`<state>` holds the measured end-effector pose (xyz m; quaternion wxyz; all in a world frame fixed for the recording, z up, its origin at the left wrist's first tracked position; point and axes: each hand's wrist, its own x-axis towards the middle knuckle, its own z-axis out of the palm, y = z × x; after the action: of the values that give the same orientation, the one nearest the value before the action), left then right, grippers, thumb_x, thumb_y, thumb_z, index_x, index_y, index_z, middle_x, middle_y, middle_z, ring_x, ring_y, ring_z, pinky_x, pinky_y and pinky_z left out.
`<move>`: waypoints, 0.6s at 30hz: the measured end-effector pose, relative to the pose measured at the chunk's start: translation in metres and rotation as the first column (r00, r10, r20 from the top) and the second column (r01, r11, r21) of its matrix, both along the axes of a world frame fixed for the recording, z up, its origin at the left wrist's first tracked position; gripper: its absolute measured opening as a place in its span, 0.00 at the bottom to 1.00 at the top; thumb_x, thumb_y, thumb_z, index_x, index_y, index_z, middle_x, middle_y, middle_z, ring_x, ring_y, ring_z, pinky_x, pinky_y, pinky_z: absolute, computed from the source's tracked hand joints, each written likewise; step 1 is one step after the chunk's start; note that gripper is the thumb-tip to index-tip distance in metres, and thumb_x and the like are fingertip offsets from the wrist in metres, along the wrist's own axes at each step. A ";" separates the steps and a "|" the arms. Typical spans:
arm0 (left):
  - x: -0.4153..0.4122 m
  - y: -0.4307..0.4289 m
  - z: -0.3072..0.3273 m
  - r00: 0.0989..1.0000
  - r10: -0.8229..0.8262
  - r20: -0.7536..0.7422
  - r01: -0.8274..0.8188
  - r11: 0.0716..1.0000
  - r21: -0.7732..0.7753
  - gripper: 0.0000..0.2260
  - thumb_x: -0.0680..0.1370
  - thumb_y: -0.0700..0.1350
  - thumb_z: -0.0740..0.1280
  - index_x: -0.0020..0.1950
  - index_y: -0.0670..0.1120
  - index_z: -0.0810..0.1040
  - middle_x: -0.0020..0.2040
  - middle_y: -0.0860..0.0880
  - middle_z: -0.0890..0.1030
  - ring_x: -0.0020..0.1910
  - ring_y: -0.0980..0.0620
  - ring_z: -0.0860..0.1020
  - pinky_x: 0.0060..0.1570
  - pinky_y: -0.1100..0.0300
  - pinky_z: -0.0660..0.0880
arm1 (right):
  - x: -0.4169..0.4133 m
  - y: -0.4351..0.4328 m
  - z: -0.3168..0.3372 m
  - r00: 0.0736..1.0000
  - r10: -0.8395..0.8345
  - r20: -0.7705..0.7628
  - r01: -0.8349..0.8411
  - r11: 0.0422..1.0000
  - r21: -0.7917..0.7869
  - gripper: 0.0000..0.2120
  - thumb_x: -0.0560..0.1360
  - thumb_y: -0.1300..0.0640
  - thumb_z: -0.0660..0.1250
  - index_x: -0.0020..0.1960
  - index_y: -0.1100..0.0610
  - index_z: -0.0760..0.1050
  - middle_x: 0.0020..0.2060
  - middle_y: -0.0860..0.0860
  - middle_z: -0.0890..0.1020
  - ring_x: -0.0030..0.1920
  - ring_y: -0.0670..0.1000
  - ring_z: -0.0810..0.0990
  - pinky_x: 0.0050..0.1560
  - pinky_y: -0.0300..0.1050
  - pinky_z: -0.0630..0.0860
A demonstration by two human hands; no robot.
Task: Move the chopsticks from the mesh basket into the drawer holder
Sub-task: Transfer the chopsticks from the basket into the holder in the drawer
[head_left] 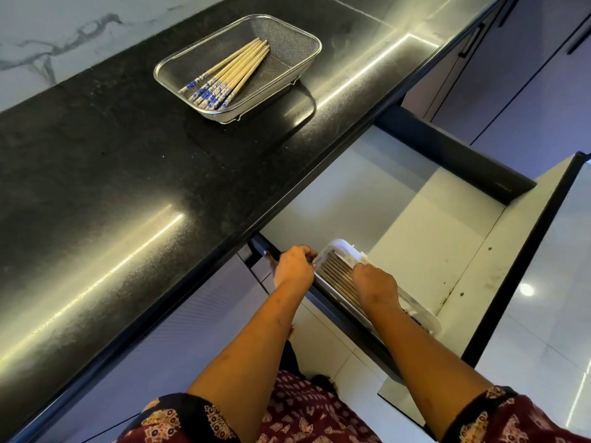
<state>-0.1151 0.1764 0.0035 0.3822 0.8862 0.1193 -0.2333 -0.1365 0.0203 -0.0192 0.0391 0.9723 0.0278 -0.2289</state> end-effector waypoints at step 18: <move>-0.001 -0.003 0.002 1.000 -0.010 0.007 0.009 0.998 0.065 0.12 0.77 0.36 0.64 0.60 0.44 0.78 0.57 0.44 0.82 0.54 0.49 0.80 0.55 0.57 0.76 | -0.005 0.001 0.001 0.992 0.103 0.074 -0.107 0.993 0.041 0.13 0.80 0.64 0.58 0.64 0.62 0.69 0.52 0.55 0.82 0.48 0.53 0.84 0.46 0.44 0.80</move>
<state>-0.1157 0.1732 0.0053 0.3526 0.8995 0.1212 -0.2277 -0.1418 0.0210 -0.0184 0.0301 0.9777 0.0827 -0.1906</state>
